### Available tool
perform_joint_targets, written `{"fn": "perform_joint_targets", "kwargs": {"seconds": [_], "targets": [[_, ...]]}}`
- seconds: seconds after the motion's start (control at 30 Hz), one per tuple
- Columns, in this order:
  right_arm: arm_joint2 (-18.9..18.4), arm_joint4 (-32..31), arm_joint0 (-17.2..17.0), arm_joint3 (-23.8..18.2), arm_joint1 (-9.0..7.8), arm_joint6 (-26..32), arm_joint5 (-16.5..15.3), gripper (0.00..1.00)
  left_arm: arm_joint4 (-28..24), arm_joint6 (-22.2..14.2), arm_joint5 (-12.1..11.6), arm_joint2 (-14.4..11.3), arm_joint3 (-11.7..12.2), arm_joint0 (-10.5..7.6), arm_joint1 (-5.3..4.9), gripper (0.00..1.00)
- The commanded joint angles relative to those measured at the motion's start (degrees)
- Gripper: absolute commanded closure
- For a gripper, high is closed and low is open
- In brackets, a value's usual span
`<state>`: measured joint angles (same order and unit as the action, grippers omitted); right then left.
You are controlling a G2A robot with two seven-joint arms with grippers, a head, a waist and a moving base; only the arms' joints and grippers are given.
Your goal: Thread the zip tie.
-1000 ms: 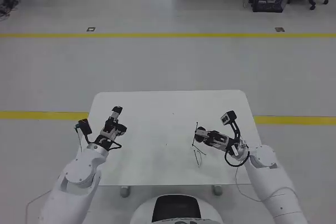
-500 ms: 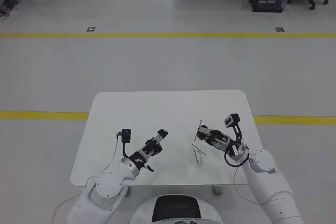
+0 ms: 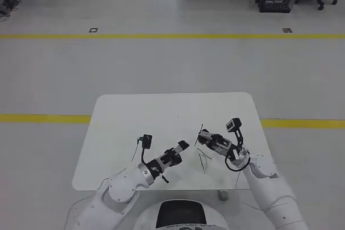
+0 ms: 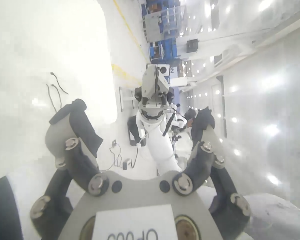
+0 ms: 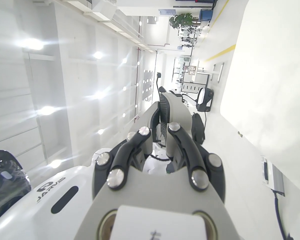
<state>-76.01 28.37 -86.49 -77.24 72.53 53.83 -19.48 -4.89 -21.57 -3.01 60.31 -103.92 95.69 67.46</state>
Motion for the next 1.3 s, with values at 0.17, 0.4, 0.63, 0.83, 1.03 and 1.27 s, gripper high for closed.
{"fn": "perform_joint_targets", "kwargs": {"seconds": [0.17, 0.4, 0.63, 0.83, 1.03, 1.27], "targets": [[0.2, 0.0, 0.7, 1.0, 0.35, -1.1, 0.0, 1.0, 0.3, 0.3, -0.9, -1.9, 2.9, -2.97, 0.43, 0.0], [0.6, -1.5, 0.2, -0.4, 0.46, -4.0, 0.0, 1.0, -5.2, 0.8, -3.9, -2.7, 4.1, -3.08, 0.8, 0.0], [0.6, -4.7, -1.9, -2.3, 1.48, -8.4, 0.0, 1.0, -10.6, 3.3, -9.7, -5.1, 9.0, -5.3, 1.77, 0.0], [0.4, -5.7, -1.9, -2.4, 1.71, -8.6, 0.0, 1.0, -11.1, 5.0, -10.3, -5.6, 9.7, -6.16, 2.06, 0.0], [0.4, -5.7, -1.9, -2.4, 1.71, -8.6, 0.0, 1.0, -11.1, 5.0, -10.3, -5.6, 9.7, -6.16, 2.06, 0.0], [0.4, -5.7, -1.9, -2.4, 1.71, -8.6, 0.0, 1.0, -11.1, 5.0, -10.3, -5.6, 9.7, -6.16, 2.06, 0.0]]}}
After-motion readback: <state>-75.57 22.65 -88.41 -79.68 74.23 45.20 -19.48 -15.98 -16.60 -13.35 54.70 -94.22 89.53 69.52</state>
